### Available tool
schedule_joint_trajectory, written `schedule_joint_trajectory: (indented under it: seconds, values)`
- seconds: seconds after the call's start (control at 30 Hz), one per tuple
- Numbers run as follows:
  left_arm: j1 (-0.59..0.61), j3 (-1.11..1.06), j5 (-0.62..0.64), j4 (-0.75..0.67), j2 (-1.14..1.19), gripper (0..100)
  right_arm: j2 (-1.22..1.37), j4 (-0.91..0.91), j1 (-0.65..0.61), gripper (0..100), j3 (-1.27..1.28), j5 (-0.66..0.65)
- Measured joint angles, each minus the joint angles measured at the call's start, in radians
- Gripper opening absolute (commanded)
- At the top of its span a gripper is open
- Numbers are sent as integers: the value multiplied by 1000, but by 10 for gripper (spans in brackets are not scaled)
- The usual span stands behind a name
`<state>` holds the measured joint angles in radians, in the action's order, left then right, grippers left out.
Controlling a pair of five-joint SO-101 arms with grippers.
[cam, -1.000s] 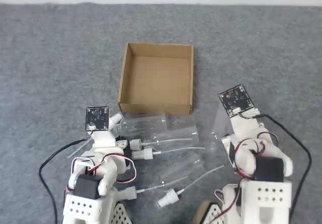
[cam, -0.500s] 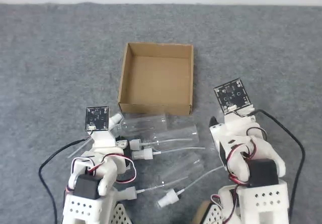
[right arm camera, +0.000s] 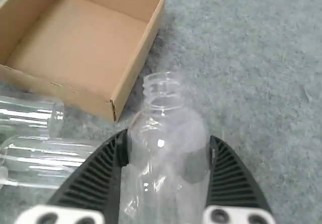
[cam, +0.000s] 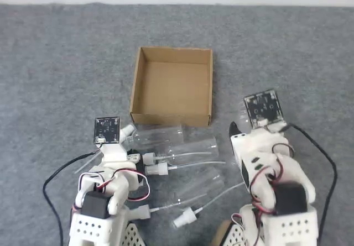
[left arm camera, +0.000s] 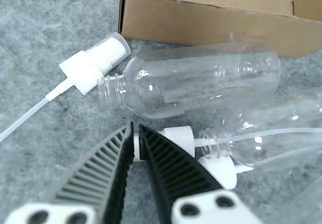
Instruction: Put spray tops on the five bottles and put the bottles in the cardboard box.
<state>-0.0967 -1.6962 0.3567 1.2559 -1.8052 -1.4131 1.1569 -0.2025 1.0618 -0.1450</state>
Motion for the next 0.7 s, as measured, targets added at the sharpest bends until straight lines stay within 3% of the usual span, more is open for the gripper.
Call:
schedule_joint_trajectory:
  seconds: [0.47,0.7]
  values:
    - [0,0,0,0,0,12,-382,-9,2,104,239,0]
    - [0,0,0,0,0,12,-391,-9,-2,104,250,8]
